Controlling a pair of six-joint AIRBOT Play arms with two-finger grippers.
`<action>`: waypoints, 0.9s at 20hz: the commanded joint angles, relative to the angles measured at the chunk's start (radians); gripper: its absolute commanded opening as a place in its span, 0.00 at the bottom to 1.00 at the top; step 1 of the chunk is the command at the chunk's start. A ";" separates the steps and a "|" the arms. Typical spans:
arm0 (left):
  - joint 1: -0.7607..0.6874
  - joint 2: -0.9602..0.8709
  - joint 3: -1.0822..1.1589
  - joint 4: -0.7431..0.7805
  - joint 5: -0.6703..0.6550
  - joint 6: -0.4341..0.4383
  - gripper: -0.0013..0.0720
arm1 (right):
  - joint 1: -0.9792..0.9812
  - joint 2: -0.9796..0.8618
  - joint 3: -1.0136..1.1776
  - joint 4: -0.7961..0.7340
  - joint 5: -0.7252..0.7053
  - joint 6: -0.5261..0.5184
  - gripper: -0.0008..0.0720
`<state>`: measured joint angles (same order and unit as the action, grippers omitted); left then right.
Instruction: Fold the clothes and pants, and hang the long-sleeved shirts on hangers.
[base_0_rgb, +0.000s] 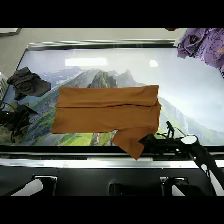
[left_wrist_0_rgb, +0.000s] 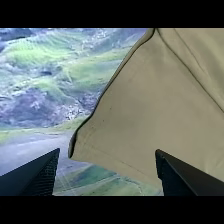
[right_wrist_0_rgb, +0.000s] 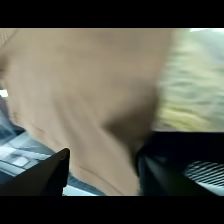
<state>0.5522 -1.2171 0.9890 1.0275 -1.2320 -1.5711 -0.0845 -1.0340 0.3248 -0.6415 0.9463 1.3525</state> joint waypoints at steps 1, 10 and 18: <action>0.002 0.001 -0.003 0.000 -0.009 0.001 1.00 | 0.102 -0.047 -0.011 0.023 -0.129 0.028 0.50; 0.038 0.001 -0.223 0.000 0.000 0.137 1.00 | 0.099 0.076 -0.010 0.028 -0.094 0.085 0.05; 0.036 -0.061 -0.275 -0.166 0.076 0.242 0.96 | 0.100 0.114 -0.010 0.029 -0.046 0.103 0.05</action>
<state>0.5880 -1.2491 0.7254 0.9470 -1.1858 -1.3781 0.0139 -0.9283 0.3138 -0.6155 0.8787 1.4498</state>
